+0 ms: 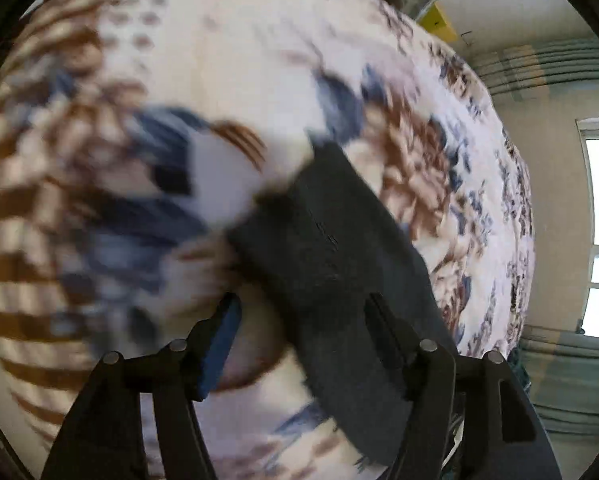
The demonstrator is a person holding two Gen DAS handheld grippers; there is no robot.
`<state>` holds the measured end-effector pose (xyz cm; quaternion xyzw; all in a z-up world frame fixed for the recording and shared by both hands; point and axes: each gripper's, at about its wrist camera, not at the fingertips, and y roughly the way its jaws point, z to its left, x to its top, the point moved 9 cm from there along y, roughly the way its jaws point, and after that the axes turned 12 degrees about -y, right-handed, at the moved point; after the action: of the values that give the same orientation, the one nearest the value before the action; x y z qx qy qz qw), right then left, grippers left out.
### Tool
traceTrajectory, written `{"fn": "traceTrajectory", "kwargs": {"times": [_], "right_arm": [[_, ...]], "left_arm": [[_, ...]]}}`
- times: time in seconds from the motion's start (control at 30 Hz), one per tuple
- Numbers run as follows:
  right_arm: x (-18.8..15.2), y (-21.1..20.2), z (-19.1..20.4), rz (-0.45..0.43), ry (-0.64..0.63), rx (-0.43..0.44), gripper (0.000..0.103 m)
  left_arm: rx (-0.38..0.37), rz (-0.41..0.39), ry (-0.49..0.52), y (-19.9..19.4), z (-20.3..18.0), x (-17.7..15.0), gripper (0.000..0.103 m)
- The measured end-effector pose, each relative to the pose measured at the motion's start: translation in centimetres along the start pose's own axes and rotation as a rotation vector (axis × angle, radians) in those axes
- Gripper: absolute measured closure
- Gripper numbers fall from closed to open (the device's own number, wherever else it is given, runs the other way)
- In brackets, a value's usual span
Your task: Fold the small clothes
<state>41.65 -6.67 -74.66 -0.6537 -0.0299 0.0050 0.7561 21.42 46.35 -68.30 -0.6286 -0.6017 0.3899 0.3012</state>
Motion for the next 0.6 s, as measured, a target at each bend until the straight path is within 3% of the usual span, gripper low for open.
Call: {"fn": "traceTrajectory", "kwargs": {"times": [0.07,0.13,0.17,0.2,0.3,0.4,0.5,0.6], "right_arm": [[0.5,-0.4,-1.6,-0.013,-0.013,-0.128,0.024],[0.9,-0.9,-2.7,-0.025,-0.014,-0.185,0.024],[1.1,-1.3,-3.3,-0.028,-0.013,-0.199,0.024],[1.2,-1.6,-4.0,-0.029,-0.006,-0.2,0.024],[1.4,-2.5,-5.7,-0.033,0.016,-0.185,0.024],[1.8,-3.6,-7.6,-0.048,0.037,-0.171,0.024],[1.9,-4.6,-9.7,-0.058,0.071,-0.131,0.024],[2.4,-4.8,-10.7,-0.066,0.109,-0.068,0.024]], "left_arm": [[0.035,-0.044,0.021,0.8,-0.8,0.2,0.041],[0.041,-0.105,0.041,0.9,-1.9,0.7,0.046],[0.034,-0.142,0.057,0.5,-2.4,0.9,0.081],[0.046,-0.166,0.08,0.3,-2.9,1.1,0.096],[0.041,-0.23,0.152,-1.7,-5.3,1.0,0.097],[0.043,-0.3,0.311,-4.9,-9.9,-1.1,0.097],[0.014,-0.319,0.501,-7.4,-15.7,-5.8,0.097],[-0.02,-0.286,0.685,-8.2,-21.1,-12.9,0.097]]}}
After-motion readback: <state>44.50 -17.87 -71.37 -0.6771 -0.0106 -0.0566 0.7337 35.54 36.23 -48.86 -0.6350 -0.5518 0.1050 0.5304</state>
